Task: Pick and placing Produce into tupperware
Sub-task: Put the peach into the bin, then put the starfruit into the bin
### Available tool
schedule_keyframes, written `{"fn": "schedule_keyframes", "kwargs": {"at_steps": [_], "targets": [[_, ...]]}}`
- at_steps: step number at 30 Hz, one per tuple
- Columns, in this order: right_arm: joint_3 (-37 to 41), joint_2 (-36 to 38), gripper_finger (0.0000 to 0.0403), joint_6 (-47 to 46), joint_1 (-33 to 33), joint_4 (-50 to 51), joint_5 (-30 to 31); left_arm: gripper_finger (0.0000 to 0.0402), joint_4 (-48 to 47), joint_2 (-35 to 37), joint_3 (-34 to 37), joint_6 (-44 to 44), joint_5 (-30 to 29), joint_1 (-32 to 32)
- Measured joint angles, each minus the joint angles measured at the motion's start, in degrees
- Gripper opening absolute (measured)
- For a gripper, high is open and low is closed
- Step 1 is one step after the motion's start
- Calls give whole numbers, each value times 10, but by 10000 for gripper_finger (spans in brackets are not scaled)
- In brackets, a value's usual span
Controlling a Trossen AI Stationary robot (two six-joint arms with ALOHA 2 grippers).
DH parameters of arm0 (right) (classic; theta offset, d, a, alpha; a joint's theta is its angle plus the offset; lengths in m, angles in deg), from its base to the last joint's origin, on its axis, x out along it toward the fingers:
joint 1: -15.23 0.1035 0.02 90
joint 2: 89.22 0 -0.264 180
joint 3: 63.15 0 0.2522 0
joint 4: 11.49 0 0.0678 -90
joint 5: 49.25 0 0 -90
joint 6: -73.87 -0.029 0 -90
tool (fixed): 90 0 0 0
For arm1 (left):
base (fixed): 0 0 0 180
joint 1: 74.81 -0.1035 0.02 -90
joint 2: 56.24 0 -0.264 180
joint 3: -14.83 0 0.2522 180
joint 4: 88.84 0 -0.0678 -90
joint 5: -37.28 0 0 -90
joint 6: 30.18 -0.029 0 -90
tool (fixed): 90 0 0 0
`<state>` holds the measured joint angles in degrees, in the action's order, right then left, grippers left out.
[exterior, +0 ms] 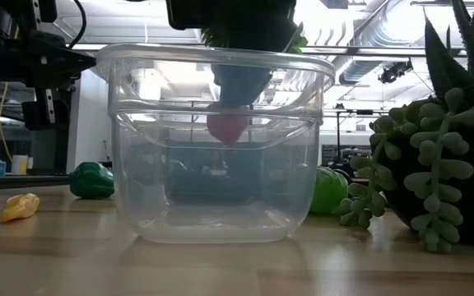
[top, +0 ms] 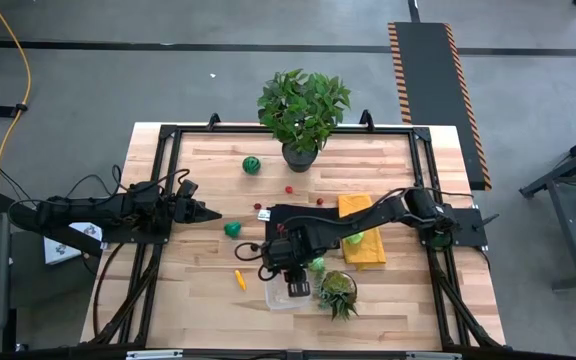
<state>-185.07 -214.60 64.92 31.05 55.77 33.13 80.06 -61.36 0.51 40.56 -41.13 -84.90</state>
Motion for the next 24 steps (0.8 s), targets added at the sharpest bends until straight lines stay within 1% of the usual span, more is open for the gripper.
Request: {"fn": "schedule_keyframes", "kwargs": {"at_steps": [4,14,20,24], "targets": [[0,0,153,-1,0,-4,0,1,0,0,0,0,0,0],[0,0,154,-10,0,-7,0,1,0,0,0,0,0,0],[-11,1,154,-2,0,-10,20,1,0,0,0,0,0,0],[-17,1,154,-3,0,19,28,1,0,0,0,0,0,0]]}}
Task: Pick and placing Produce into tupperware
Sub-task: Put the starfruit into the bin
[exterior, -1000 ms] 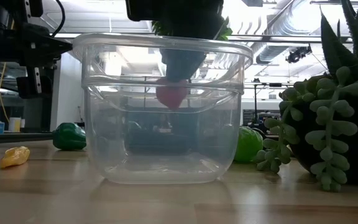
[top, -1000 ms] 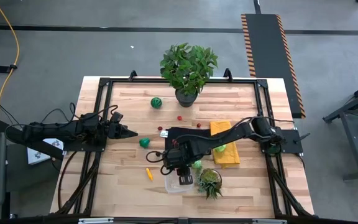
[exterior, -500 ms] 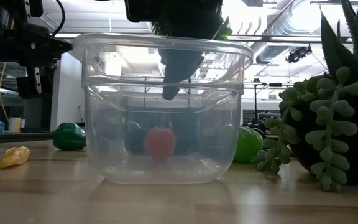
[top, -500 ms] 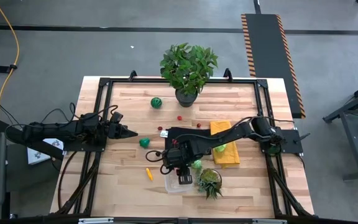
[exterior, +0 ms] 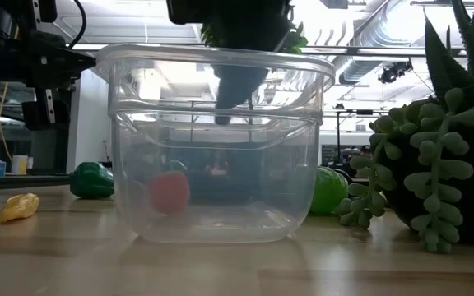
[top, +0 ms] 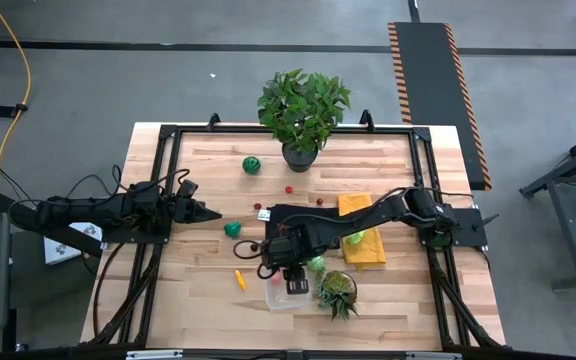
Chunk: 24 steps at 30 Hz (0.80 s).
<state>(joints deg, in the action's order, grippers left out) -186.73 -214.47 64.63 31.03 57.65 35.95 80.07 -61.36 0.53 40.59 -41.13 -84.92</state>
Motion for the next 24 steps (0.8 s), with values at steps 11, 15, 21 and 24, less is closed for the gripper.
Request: {"fn": "schedule_keyframes", "kwargs": {"at_steps": [11,15,21,24], "targets": [[1,56,154,7,-5,47,65,1,0,0,0,0,0,0],[1,81,153,3,-14,66,87,1,0,0,0,0,0,0],[1,127,153,3,-20,102,125,1,0,0,0,1,0,0],[1,155,153,-4,-20,115,139,1,3,0,0,13,0,0]]}}
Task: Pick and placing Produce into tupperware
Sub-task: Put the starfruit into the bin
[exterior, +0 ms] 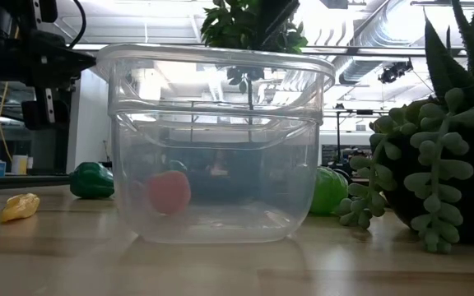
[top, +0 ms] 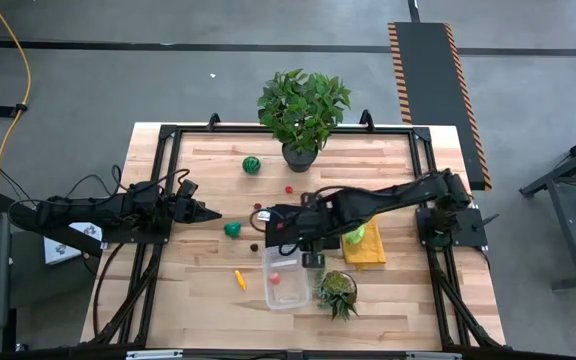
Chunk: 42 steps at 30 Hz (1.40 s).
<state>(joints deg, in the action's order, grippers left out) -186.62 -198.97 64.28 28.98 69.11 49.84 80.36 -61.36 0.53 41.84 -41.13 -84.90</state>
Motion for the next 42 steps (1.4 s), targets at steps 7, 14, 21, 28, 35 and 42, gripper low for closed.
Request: {"fn": "schedule_keyframes", "kwargs": {"at_steps": [7,14,21,28,35,42], "targets": [[0,79,153,-44,-3,29,44,1,73,0,0,12,-12,0],[0,165,153,-99,-1,54,141,1,289,0,-6,-45,-37,0],[160,280,153,-172,11,-41,183,1,133,-18,-176,-210,-24,0],[361,391,153,-247,-7,-190,120,1,-240,-153,-468,-381,-28,0],[491,464,153,-291,-35,-197,57,1,-431,-324,-687,-473,-33,0],[589,531,153,-236,-108,-199,-60,1,-575,-439,-823,-509,-57,0]]}}
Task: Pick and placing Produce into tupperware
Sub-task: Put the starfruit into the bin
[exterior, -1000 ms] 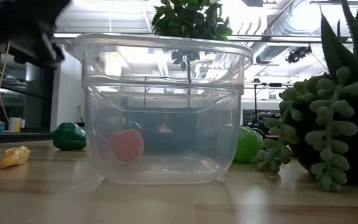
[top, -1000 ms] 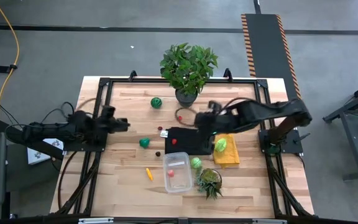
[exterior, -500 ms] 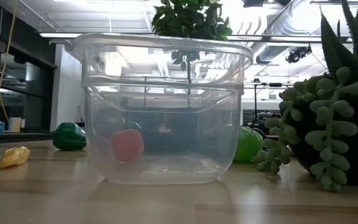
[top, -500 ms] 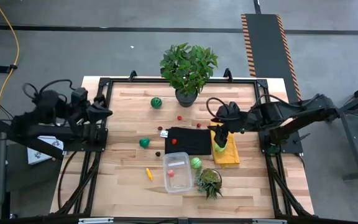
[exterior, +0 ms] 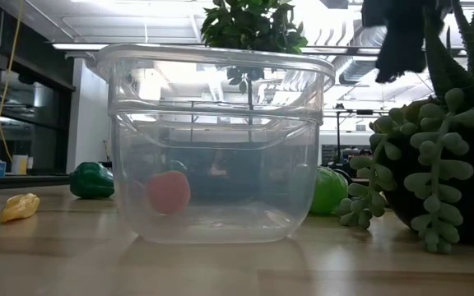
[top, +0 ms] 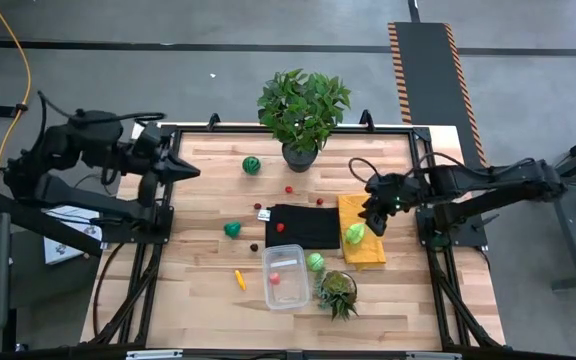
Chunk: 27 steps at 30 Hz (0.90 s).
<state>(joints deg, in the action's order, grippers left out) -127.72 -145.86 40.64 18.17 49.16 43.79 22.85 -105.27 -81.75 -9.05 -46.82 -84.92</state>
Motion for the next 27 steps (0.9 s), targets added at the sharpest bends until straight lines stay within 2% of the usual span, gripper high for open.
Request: {"fn": "schedule_keyframes", "kwargs": {"at_steps": [4,9,12,17,20,27], "targets": [[11,8,153,72,-77,23,-84,1,-45,-38,-35,0,-6,0],[10,6,153,167,-168,12,-163,1,-72,-63,-37,2,-6,0],[10,-7,153,220,-200,27,-196,1,-80,-76,-38,8,-6,0],[9,-56,154,338,-194,86,-197,1,-82,-94,-38,16,-6,0],[-6,-93,154,399,-178,126,-163,1,-83,-102,-38,17,-6,0],[-55,-146,155,458,-154,131,-141,1,-85,-109,-38,31,-6,0]]}}
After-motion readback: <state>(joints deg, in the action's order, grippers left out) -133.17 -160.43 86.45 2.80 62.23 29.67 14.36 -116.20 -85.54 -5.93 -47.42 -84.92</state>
